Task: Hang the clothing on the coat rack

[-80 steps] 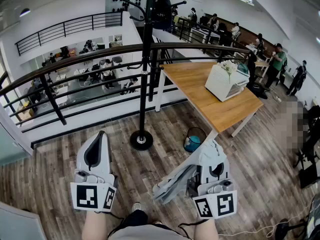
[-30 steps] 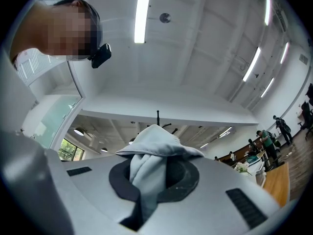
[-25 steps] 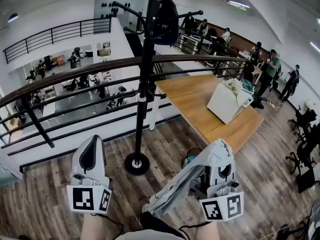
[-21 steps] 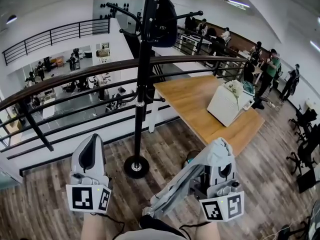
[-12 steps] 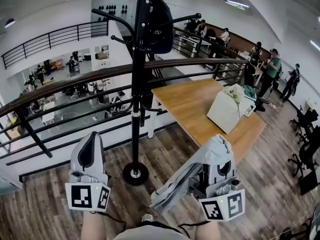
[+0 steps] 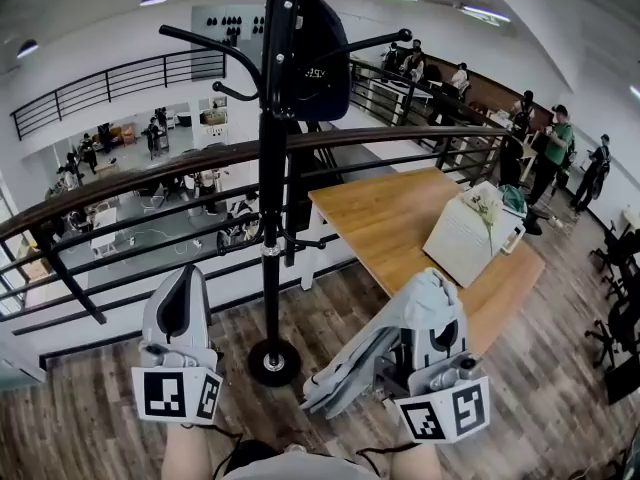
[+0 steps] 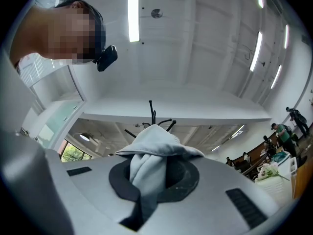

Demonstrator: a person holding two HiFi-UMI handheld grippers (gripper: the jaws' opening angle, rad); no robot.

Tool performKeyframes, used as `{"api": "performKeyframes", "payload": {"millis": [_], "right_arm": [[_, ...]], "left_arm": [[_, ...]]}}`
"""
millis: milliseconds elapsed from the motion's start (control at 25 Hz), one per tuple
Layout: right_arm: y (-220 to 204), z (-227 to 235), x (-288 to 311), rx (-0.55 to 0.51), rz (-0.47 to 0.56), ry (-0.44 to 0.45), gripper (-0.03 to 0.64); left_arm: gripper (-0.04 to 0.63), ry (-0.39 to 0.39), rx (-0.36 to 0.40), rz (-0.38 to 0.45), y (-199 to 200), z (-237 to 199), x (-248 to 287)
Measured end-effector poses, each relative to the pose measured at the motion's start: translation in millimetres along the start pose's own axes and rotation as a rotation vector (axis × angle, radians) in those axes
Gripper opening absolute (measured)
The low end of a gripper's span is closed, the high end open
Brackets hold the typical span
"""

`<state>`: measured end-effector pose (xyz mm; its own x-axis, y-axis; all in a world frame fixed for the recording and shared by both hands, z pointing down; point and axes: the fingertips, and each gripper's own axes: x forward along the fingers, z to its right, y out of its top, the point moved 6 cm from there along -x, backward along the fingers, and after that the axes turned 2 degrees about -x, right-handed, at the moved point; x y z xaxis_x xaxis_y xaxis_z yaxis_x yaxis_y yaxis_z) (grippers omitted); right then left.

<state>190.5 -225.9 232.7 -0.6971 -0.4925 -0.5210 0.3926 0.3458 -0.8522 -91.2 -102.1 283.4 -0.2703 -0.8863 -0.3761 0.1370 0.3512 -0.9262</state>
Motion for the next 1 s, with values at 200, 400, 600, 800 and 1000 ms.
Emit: {"api": "performKeyframes", "payload": {"millis": [200, 400, 600, 800, 1000], "right_arm": [[-7.1, 6.1, 26.3, 0.003, -0.01, 0.006, 0.006], [-9.9, 4.6, 26.2, -0.004, 0.0, -0.002, 0.006], [-16.4, -8.4, 49.2, -0.018, 0.0, -0.03, 0.006], [-22.6, -22.1, 77.5, -0.035, -0.003, -0.068, 0.006], [-27.9, -22.9, 101.8, -0.06, 0.001, -0.117, 0.006]], "left_arm": [[0.009, 0.005, -0.004, -0.013, -6.5, -10.4, 24.5], [0.009, -0.023, -0.009, -0.009, -16.6, -11.3, 29.4], [0.009, -0.068, -0.03, -0.01, -24.5, -35.3, 51.9], [0.009, -0.11, -0.051, -0.006, -29.0, -64.4, 78.1], [0.009, -0.163, -0.075, -0.005, -40.4, -81.5, 109.7]]}}
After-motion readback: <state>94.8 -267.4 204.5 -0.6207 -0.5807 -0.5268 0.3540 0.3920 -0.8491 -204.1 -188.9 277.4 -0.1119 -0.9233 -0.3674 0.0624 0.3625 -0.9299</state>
